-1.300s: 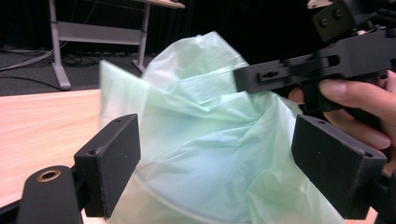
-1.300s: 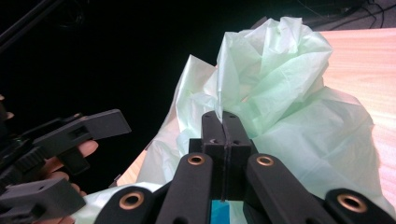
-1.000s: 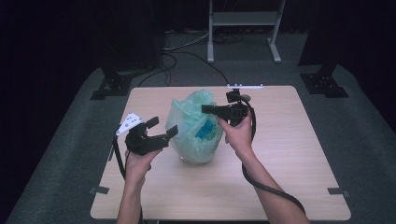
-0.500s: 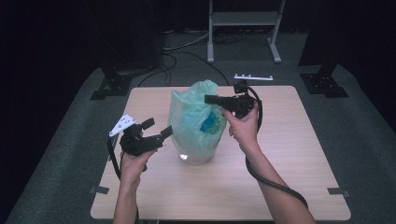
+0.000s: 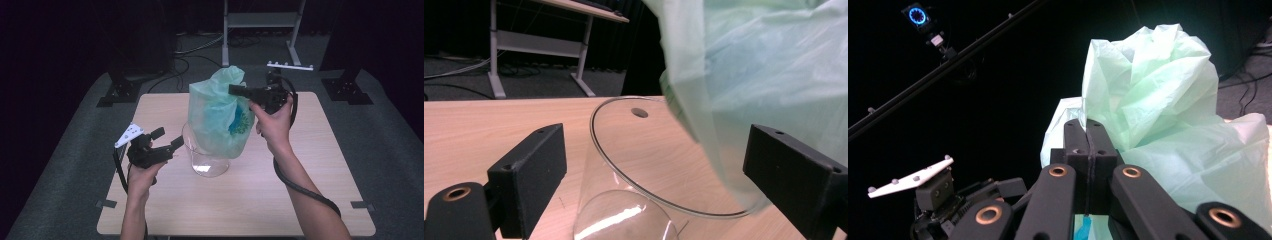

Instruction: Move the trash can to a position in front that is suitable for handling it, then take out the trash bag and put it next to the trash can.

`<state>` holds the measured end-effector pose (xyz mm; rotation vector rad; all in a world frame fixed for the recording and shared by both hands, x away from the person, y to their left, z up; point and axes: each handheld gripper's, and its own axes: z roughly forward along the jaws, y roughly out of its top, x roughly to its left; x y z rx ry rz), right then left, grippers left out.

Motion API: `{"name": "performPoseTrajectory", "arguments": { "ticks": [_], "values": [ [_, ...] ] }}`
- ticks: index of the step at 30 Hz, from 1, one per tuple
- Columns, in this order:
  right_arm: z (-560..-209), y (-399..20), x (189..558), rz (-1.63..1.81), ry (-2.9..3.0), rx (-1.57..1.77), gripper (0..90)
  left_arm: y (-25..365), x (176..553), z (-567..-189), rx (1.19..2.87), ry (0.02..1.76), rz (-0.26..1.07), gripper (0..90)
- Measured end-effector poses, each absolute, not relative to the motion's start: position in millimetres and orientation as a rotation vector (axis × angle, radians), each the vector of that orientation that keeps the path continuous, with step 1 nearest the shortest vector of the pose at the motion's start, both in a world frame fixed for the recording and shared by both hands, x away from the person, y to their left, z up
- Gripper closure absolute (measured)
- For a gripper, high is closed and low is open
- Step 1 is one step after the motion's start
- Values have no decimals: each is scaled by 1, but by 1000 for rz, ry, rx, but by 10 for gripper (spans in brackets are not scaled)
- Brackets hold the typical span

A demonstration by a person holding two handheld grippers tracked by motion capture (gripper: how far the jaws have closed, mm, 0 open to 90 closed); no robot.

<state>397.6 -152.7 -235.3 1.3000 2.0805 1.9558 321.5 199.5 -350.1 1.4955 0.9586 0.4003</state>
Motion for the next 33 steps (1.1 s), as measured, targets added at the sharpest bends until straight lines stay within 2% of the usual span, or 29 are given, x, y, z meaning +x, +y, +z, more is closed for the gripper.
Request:
{"name": "performPoseTrajectory", "arguments": {
  "ticks": [14,33],
  "values": [
    [-221,-209,396,2009,1938,1384,900,195,323,-352,1512,959,392,92],
    [-239,-232,404,1958,1923,1470,900,187,324,-354,1544,947,392,92]
  ]
}}
